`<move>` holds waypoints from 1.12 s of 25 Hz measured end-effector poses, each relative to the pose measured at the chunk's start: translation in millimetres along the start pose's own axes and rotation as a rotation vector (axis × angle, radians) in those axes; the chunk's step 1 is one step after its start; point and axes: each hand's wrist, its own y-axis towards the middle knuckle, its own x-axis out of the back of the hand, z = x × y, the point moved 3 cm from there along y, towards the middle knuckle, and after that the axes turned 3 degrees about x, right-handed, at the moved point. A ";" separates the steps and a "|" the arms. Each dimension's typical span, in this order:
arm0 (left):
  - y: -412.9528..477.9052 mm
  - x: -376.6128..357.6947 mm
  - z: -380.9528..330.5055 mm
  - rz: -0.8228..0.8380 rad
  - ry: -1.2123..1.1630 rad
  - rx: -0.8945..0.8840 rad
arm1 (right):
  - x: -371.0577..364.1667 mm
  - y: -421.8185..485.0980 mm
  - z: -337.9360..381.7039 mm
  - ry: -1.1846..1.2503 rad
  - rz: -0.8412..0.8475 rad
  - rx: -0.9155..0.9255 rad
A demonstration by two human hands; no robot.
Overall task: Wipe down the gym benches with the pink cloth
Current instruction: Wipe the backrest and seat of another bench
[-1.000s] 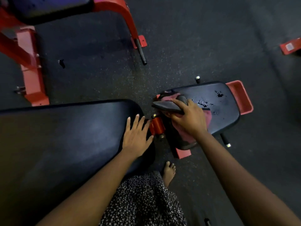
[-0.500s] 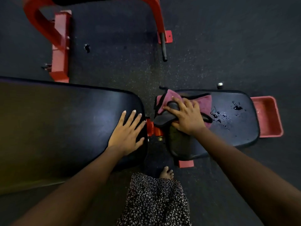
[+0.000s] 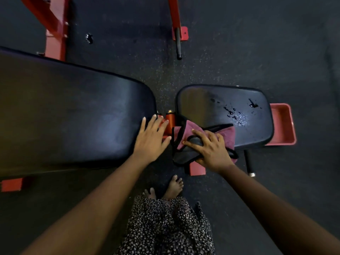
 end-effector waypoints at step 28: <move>115.9 -68.1 -160.1 -0.240 -0.026 0.065 | 11.6 0.7 -238.8 0.275 -0.307 -0.949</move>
